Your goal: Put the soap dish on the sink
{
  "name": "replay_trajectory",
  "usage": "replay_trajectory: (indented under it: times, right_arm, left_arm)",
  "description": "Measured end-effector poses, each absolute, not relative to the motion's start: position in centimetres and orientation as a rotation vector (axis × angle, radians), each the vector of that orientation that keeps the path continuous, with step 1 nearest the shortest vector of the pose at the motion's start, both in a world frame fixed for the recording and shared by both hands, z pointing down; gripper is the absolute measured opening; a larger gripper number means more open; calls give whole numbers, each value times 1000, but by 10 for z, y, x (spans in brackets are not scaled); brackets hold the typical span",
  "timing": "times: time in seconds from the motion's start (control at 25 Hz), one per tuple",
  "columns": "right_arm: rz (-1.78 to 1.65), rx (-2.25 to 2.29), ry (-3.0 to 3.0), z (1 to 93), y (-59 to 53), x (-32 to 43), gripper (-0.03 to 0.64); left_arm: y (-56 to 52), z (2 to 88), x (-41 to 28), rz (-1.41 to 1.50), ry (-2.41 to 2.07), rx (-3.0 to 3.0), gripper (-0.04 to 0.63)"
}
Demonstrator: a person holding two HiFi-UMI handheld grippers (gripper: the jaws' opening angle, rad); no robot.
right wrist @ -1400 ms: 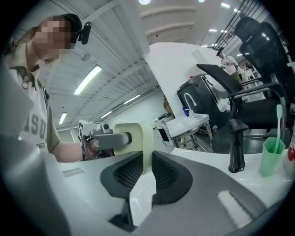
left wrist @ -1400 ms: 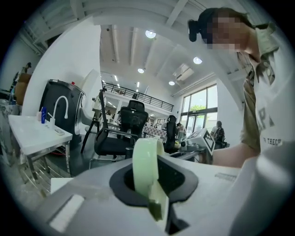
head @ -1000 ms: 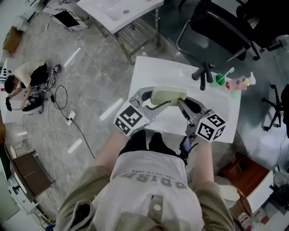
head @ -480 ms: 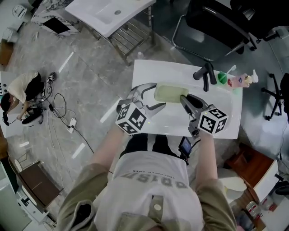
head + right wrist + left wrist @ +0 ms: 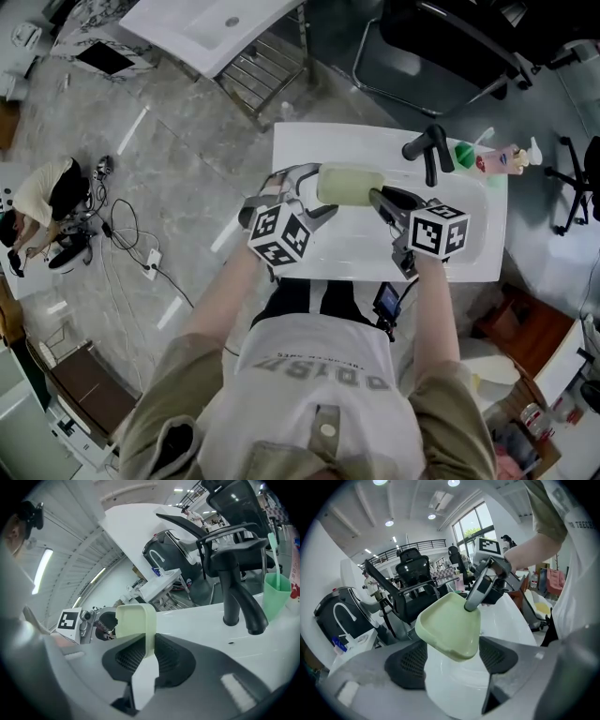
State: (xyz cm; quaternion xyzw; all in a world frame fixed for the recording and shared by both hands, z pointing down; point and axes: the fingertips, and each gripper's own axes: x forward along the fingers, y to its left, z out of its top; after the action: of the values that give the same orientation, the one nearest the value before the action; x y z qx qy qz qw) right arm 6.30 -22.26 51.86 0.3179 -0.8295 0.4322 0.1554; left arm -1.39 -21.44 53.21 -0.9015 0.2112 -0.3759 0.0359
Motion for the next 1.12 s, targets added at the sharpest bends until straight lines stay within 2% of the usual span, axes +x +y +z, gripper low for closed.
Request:
replay_trajectory:
  times: [1.12]
  right_arm:
    - [1336,938,-2080,589,-260,52,58]
  left_arm:
    - [-257,626,-36,-1553,430,-2681,364]
